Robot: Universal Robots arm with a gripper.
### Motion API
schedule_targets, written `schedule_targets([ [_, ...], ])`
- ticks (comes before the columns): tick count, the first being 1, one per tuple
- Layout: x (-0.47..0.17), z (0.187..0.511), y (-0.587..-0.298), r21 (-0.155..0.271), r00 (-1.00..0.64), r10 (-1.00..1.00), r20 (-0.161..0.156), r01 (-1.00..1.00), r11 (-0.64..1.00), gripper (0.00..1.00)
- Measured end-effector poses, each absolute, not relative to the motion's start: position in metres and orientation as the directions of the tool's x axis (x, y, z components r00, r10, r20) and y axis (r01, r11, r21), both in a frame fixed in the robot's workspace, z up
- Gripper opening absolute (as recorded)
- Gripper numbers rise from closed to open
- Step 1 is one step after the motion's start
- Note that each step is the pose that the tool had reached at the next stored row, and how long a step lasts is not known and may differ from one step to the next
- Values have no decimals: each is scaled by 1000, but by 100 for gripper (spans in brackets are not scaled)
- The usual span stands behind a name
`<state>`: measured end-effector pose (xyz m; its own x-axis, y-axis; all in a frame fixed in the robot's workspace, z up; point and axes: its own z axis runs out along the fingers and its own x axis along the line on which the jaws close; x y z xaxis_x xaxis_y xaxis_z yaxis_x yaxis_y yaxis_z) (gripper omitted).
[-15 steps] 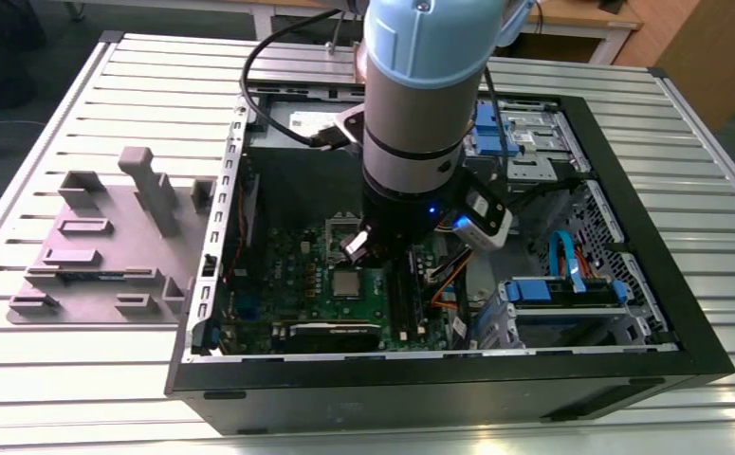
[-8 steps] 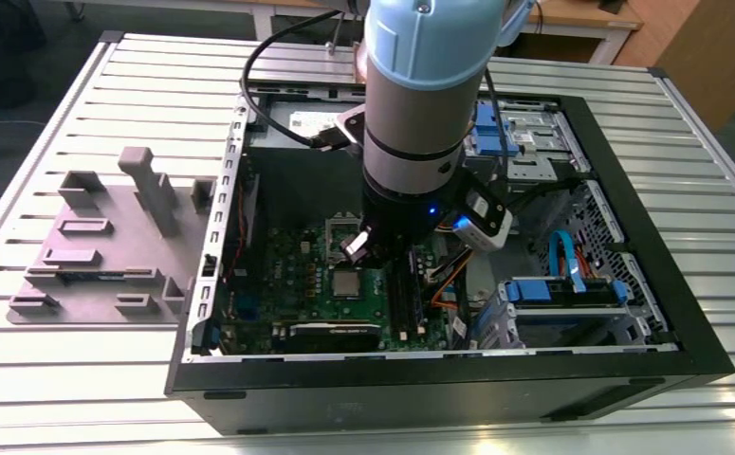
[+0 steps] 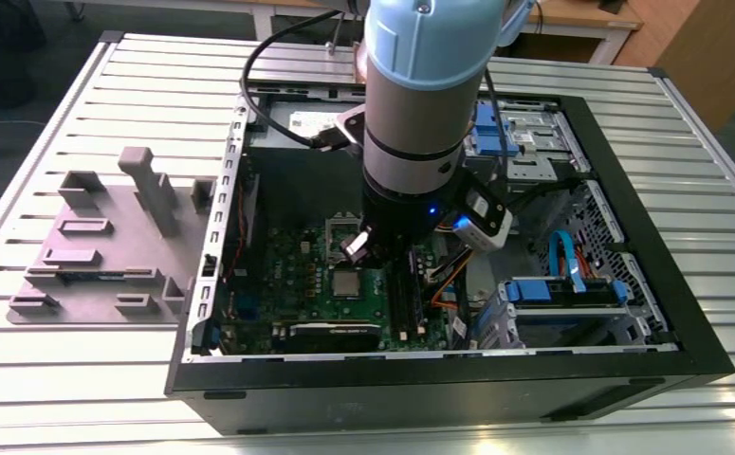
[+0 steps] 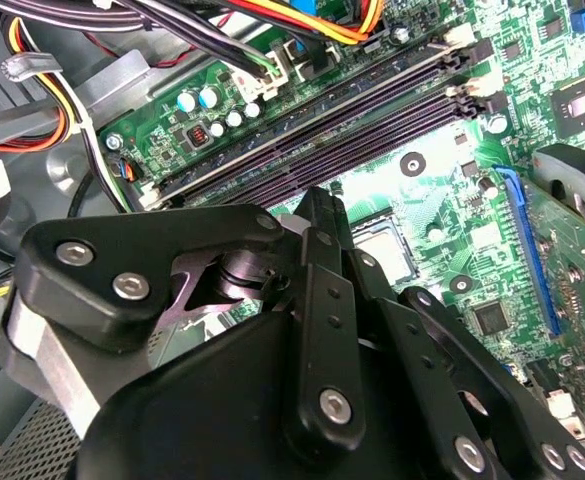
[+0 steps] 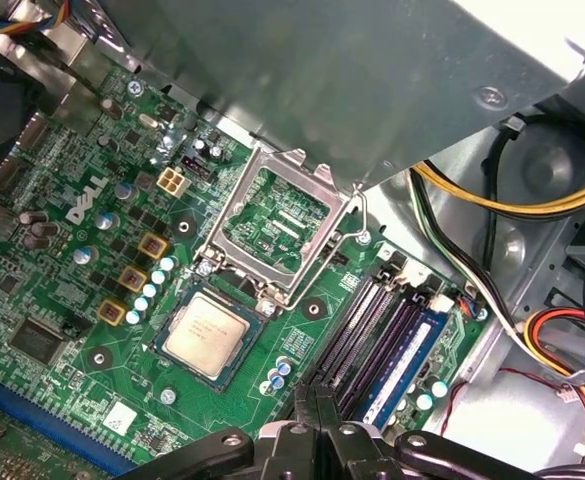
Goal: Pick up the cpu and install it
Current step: 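Close the cpu cover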
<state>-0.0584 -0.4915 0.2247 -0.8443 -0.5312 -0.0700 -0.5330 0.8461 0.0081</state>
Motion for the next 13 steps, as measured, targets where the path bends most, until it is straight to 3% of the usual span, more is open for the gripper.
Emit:
schedule_targets([
  [13,-58,224,-491,8,-756,-651,-70,-653,757,11],
])
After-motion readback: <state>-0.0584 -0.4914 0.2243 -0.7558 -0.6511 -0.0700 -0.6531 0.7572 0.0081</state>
